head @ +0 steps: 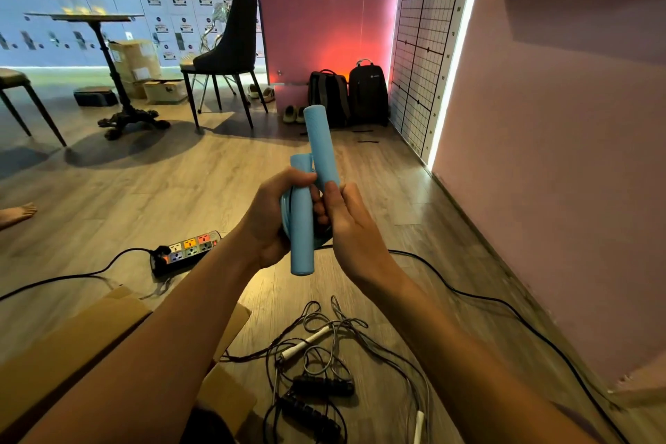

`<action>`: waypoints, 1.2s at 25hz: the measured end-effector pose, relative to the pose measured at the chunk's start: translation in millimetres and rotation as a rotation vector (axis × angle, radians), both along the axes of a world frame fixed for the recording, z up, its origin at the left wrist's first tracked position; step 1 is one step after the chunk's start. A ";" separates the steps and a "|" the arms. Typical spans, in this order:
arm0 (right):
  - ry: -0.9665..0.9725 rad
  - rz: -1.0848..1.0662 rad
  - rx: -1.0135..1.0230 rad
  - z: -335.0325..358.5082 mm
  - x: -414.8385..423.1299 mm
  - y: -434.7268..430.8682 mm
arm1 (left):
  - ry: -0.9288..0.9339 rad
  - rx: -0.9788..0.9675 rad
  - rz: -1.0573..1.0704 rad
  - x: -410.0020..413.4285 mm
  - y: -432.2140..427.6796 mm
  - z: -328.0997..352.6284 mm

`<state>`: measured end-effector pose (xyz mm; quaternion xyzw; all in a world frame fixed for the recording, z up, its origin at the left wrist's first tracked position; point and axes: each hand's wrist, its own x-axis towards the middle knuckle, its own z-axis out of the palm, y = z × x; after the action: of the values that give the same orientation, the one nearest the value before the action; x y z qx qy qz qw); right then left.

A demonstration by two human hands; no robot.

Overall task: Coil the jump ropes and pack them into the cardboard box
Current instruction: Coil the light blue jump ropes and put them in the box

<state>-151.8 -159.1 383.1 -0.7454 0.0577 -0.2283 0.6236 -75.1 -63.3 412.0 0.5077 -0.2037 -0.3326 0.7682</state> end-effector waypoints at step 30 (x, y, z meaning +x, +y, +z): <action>0.256 0.342 0.004 -155.8 116.6 202.5 | -0.453 1.191 0.091 111.6 287.4 -142.7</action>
<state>-35.2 43.5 227.3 -0.7659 0.0096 -0.0225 0.6424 36.6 224.1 269.3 0.9135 -0.1193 -0.2403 0.3057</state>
